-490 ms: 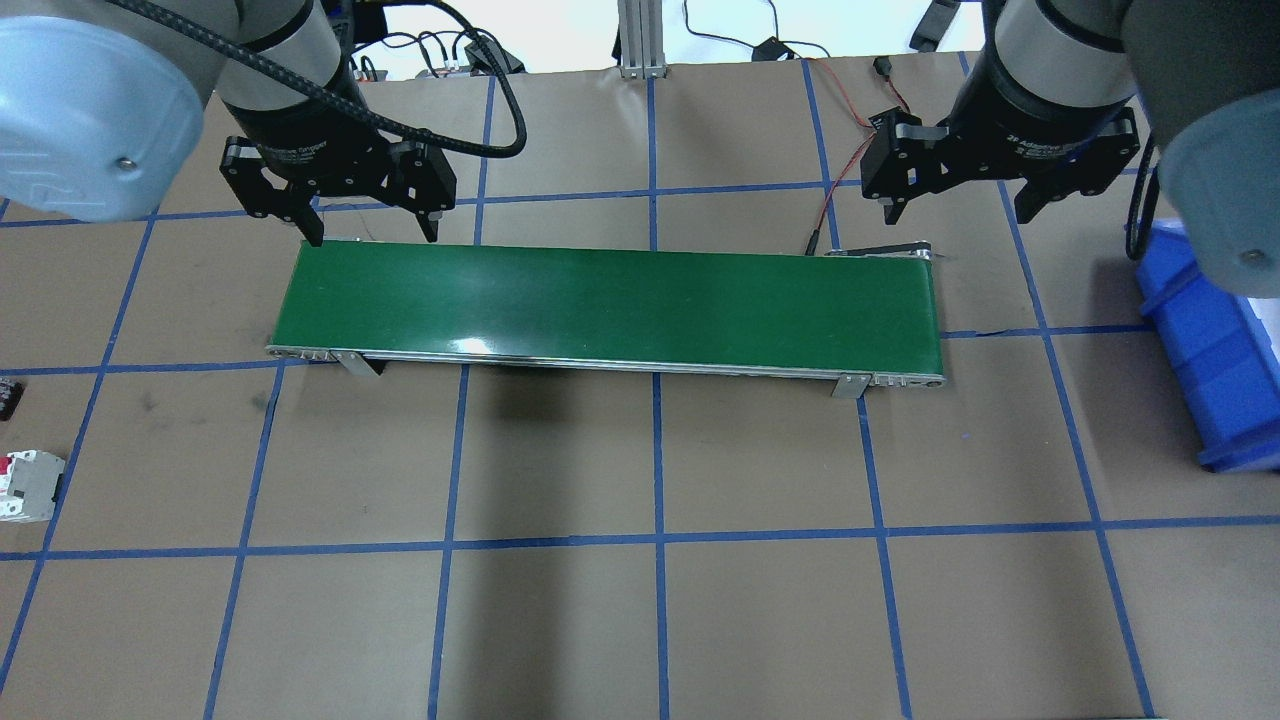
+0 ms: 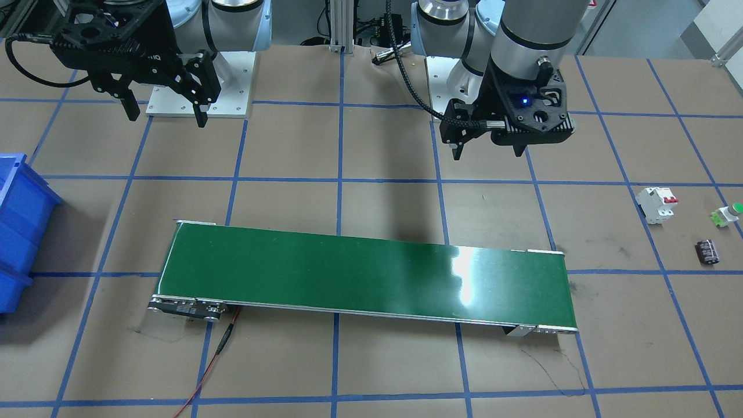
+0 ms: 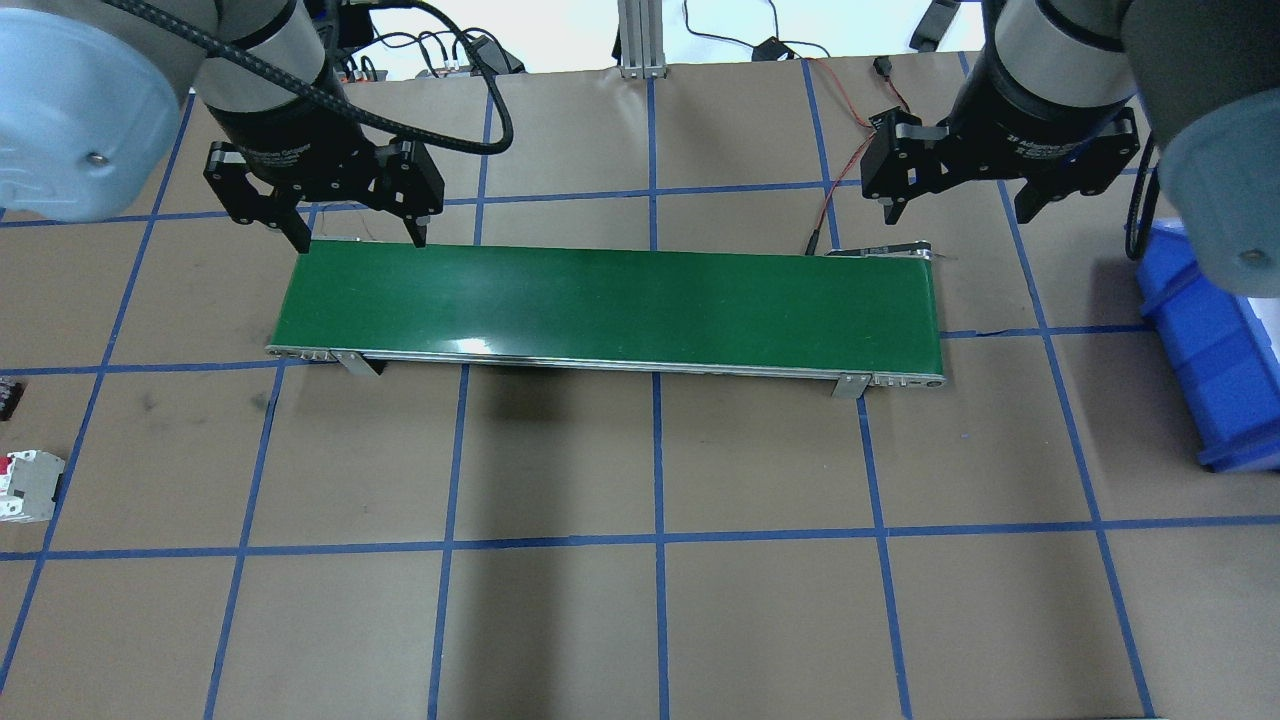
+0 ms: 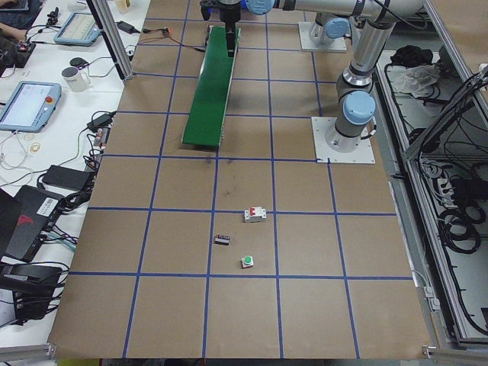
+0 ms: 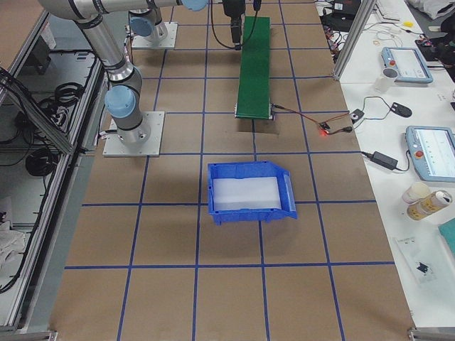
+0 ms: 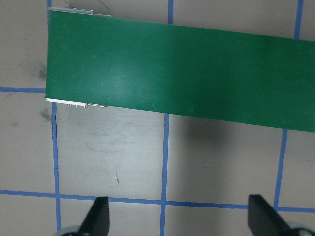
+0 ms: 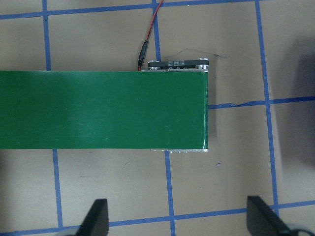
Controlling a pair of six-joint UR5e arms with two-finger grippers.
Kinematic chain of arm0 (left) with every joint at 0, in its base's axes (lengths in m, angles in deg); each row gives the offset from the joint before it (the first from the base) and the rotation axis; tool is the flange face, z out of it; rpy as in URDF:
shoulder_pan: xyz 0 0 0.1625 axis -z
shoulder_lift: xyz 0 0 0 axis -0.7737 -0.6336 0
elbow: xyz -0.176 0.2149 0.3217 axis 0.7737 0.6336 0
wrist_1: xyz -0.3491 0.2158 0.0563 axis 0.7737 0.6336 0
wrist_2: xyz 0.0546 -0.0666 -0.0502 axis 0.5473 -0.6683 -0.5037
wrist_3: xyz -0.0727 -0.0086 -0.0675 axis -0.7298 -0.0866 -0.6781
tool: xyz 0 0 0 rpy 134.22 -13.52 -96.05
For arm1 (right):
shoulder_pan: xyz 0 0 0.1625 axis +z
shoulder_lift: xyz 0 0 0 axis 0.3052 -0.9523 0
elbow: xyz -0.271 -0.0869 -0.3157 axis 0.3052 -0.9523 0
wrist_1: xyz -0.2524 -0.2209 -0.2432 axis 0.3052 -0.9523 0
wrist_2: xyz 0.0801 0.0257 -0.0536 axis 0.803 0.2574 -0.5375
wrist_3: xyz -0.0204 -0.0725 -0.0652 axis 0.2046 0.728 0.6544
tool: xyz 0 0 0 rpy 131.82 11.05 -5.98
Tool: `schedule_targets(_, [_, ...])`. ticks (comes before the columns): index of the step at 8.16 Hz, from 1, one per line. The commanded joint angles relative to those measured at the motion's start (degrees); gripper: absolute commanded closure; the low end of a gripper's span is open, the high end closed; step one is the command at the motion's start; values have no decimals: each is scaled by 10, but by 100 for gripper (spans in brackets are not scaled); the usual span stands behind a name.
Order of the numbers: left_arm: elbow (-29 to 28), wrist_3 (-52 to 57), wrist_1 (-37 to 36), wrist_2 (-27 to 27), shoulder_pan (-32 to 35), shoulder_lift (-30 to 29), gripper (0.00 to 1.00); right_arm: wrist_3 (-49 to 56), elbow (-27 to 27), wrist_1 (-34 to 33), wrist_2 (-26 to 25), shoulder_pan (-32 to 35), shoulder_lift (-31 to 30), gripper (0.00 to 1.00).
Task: Move capacitor from left to right
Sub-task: 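Move the left gripper away from the conveyor toward the brown capacitor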
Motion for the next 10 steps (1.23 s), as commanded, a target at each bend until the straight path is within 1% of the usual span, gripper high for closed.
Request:
schedule_targets(1, [-7,28,1,3,-79,-1,0,0,0,0,0,0,0,0])
schedule_targets(2, [-7,59,5,3,-127,-3,0,0,0,0,0,1,0,0])
schedule_targets(3, [-8,83,15,3,-159,-12,0,0,0,0,0,0,0,0])
schedule_targets(6, [-10,186,10,13,-223,-45,0,0,0,0,0,0,0,0])
schedule_targets(7, [-10,231,-3,13,-260,-54,0,0,0,0,0,0,0,0])
schedule_targets(8, [-10,280,-37,12,-298,-72,0,0,0,0,0,0,0,0])
schedule_targets(9, [-10,337,-42,13,-340,-94,0,0,0,0,0,0,0,0])
schedule_targets(10, [-10,395,-69,14,-383,-116,0,0,0,0,0,0,0,0])
